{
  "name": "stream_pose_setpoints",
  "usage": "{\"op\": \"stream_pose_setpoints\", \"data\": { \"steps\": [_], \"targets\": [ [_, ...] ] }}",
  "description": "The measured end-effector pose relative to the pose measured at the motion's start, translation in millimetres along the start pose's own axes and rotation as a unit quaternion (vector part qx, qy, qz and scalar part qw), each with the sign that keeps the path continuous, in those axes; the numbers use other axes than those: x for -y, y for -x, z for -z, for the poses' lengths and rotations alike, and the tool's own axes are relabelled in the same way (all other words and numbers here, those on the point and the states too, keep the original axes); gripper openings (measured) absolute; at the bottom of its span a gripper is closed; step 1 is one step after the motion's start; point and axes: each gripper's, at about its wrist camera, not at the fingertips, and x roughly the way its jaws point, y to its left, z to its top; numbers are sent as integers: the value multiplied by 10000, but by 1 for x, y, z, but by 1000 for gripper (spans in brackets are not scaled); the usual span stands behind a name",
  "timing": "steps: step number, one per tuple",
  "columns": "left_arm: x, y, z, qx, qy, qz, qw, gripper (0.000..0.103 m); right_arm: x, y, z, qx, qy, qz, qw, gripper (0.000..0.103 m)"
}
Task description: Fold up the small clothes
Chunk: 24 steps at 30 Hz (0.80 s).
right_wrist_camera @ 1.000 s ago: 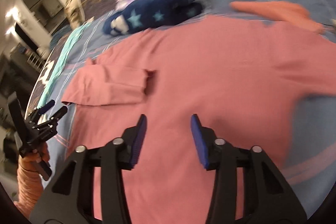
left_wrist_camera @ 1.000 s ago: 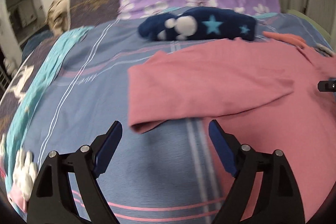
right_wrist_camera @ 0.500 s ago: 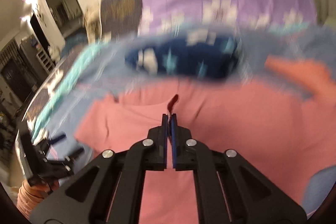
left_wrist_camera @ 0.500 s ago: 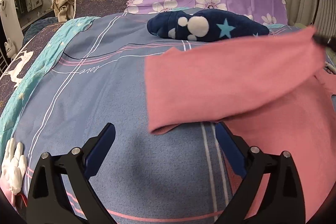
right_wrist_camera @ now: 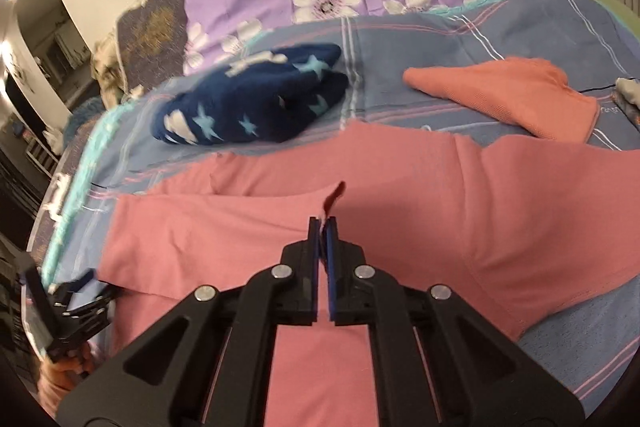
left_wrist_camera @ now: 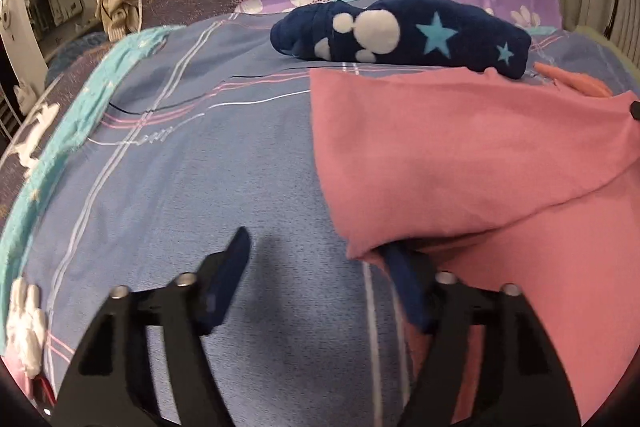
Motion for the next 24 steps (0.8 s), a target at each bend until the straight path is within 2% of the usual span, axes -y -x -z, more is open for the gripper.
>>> {"op": "stream_pose_setpoints", "data": {
  "steps": [1,2,3,4,6,8,9,12,15,17,19,21,24],
  "targets": [
    [-2,2,0,18,55,10,10000,46,0,7,-3,96,0,-163,9998,3],
    [-1,5,0,64,66,-140,9999,39,-2,16,-6,201,-12,-286,9994,3],
    [0,7,1,129,-5,-426,9990,38,-2,19,-10,253,-23,-285,9993,3],
    [0,10,1,186,-38,-501,9986,38,0,20,-12,270,1,-96,9996,3],
    [-1,10,3,150,-15,-387,9991,38,10,8,-13,114,44,374,9992,4],
    [-1,6,6,77,-22,-417,9991,38,33,-21,-4,-418,-179,791,9958,6],
    [-1,5,8,45,-18,-392,9992,38,42,-29,0,-585,-323,803,9945,7],
    [-1,7,12,59,-5,-347,9994,39,71,-40,20,-903,-988,366,9903,14],
    [-2,9,13,65,-11,-302,9995,42,75,-32,29,-848,-1084,45,9905,29],
    [-2,10,13,113,-25,-317,9994,42,70,-27,31,-841,-1070,-93,9907,52],
    [1,12,13,163,-68,-315,9993,43,64,-26,28,-859,-1017,-41,9911,54],
    [5,15,14,208,-143,-330,9991,43,56,-18,28,-701,-987,105,9926,51],
    [11,23,14,318,-254,-279,9988,43,43,-12,20,-519,-839,-72,9951,48]
  ]
}}
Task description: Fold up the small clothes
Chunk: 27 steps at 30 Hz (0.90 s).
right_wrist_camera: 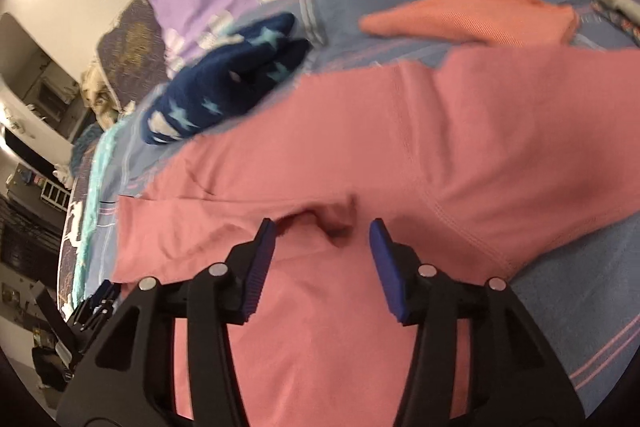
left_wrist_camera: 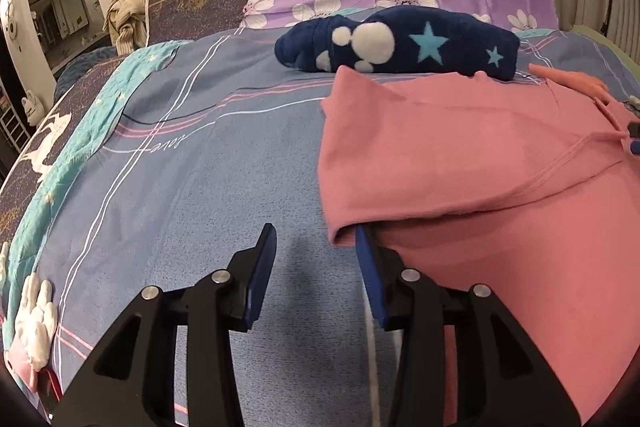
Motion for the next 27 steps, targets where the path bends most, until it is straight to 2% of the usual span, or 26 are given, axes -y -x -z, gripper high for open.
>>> {"op": "stream_pose_setpoints", "data": {
  "steps": [5,7,9,10,11,13,15,17,22,24,26,27],
  "targets": [
    [3,7,-7,160,43,125,9998,43,-22,-7,-12,74,291,-64,9995,48],
    [4,4,-9,132,110,155,9997,43,-31,-21,-13,-99,575,10,9983,48],
    [5,-3,-9,19,223,201,9995,43,-31,-34,-9,-390,670,289,9966,30],
    [4,-5,-8,-36,273,185,9995,43,-27,-38,-4,-618,608,388,9955,11],
    [3,-7,-6,-50,297,190,9994,43,-21,-37,3,-719,532,425,9951,4],
    [1,-7,-2,-58,298,224,9993,43,-15,-27,15,-674,634,455,9947,3],
    [-1,-7,0,-67,336,295,9990,43,-8,-13,26,-646,720,435,9944,3],
    [-2,-5,0,-42,346,239,9991,43,3,0,34,-697,552,228,9958,3],
    [1,-3,-4,22,365,220,9991,48,22,6,24,-654,-244,-359,9969,8],
    [3,-1,-3,45,346,221,9991,51,17,2,15,-614,-365,-476,9963,13],
    [6,2,-3,70,324,234,9992,55,9,-11,5,-684,-440,-454,9957,36],
    [6,2,-3,76,321,236,9992,56,7,-17,2,-740,-486,-407,9952,40]
  ]
}}
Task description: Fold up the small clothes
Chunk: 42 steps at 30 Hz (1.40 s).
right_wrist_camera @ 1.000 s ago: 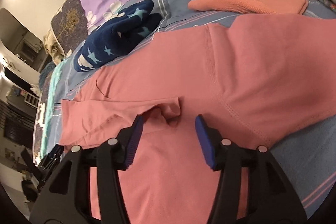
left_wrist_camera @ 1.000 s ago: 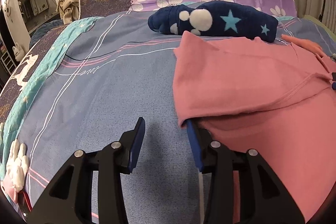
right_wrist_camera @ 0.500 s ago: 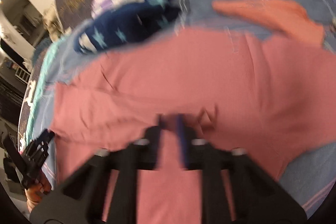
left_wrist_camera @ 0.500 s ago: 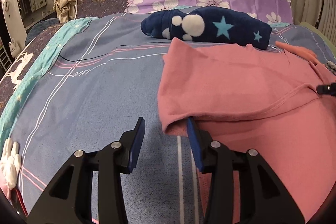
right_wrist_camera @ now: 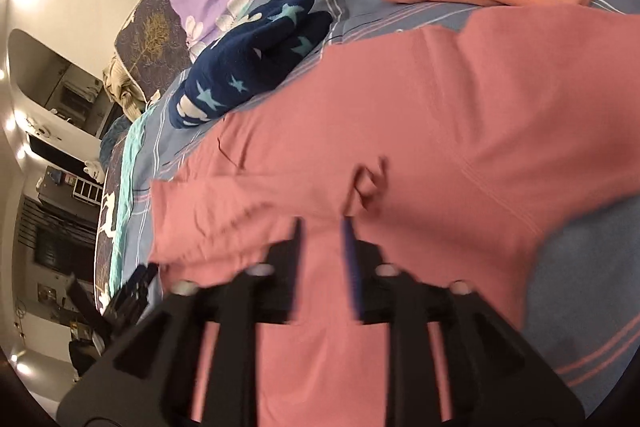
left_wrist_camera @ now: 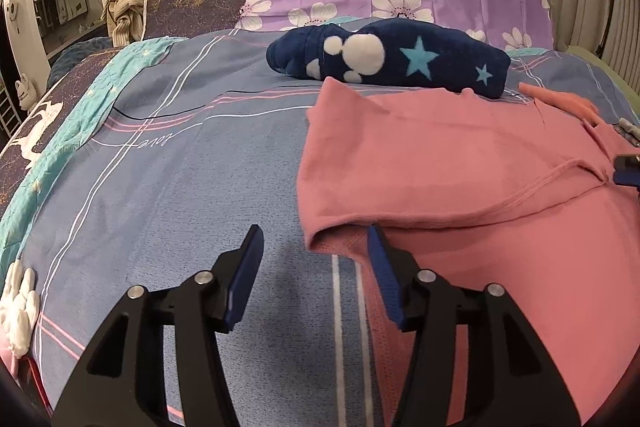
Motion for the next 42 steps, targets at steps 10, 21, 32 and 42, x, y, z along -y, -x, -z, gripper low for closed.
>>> {"op": "stream_pose_setpoints", "data": {
  "steps": [10,21,32,42],
  "targets": [
    [1,7,-4,117,12,-66,9999,59,-33,23,0,634,607,-36,9961,4],
    [-15,0,7,-65,275,-80,9996,63,45,40,62,122,860,411,9954,15],
    [-16,-3,-7,-38,455,32,9990,68,13,-13,-1,-24,540,179,9984,30],
    [-29,-11,-7,-60,660,156,9977,71,-49,27,-7,1199,2123,1650,9557,6]
  ]
}}
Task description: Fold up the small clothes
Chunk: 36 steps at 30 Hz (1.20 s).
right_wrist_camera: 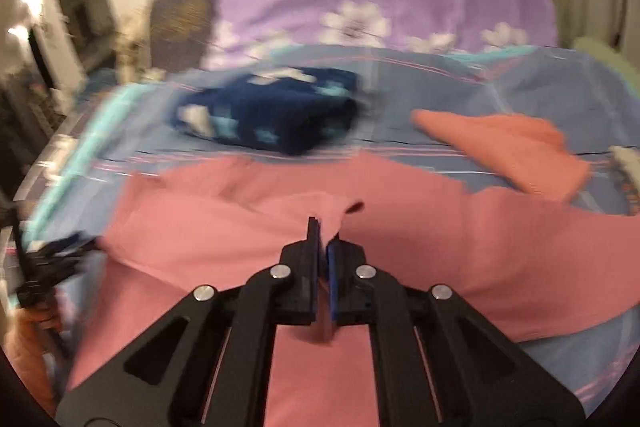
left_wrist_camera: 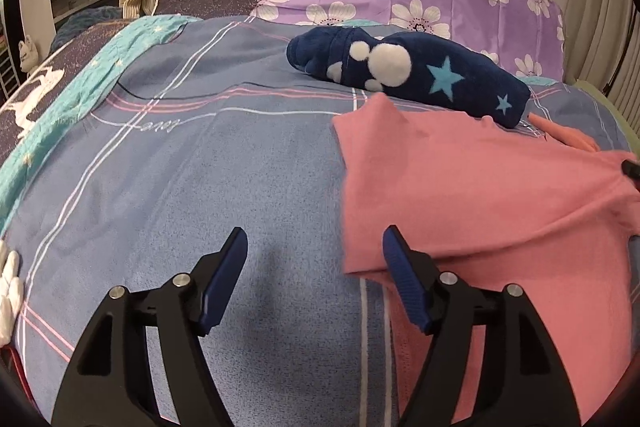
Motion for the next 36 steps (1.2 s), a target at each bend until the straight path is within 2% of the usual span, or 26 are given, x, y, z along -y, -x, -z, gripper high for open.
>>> {"op": "stream_pose_setpoints", "data": {
  "steps": [1,2,3,4,6,9,11,12,13,15,18,20,22,25,28,29,30,31,33,36],
  "targets": [
    [-1,-1,2,-18,20,32,10000,71,9,-15,3,-296,-35,254,9992,15],
    [-2,-2,4,-51,49,87,9999,71,16,-22,7,-546,-93,304,9980,33],
    [-2,-3,6,-68,58,116,9999,71,19,-31,10,-791,-227,302,9962,43],
    [-3,-4,8,-89,64,160,9998,71,20,-32,11,-824,-370,326,9954,47],
    [-2,-6,10,-132,64,302,9994,71,11,-22,6,-586,-338,355,9971,47],
    [3,-6,11,-101,-13,528,9986,69,-22,-10,-16,-405,72,-93,9991,47],
    [8,-5,13,-81,-108,692,9975,56,-57,-9,-35,-440,440,-554,9965,47],
    [11,-6,14,-102,-178,786,9967,44,-75,-11,-43,-474,636,-734,9941,47],
    [15,-8,15,-130,-243,866,9959,36,-103,-15,-52,-516,936,-947,9898,47],
    [19,-9,15,-138,-304,968,9947,32,-155,-28,-63,-602,1493,-1222,9794,47],
    [18,-9,17,-112,-263,1167,9928,31,-226,-57,-68,-894,2058,-1487,9631,47],
    [14,-11,17,-111,-163,1286,9915,31,-265,-80,-68,-1078,2309,-1556,9544,44],
    [9,-12,17,-121,-33,1428,9897,31,-296,-101,-70,-1182,2562,-1444,9484,44],
    [5,-15,17,-145,117,1584,9872,31,-327,-128,-71,-1305,2731,-1294,9443,44],
    [1,-18,17,-188,233,1690,9852,30,-342,-147,-68,-1455,2893,-1240,9380,45],
    [0,-19,17,-202,274,1708,9847,28,-348,-154,-65,-1495,3001,-1146,9351,42],
    [-1,-20,17,-209,334,1701,9846,18,-353,-159,-64,-1524,3086,-1072,9327,31],
    [-3,-21,17,-231,389,1715,9841,10,-357,-165,-60,-1579,3167,-972,9302,2],
    [-7,-21,19,-226,540,1677,9841,8,-362,-164,-60,-1399,3047,-983,9370,0],
    [-4,-12,22,-158,557,1291,9899,7,-366,-161,-65,-1144,2776,-1303,9449,0]
  ]
}}
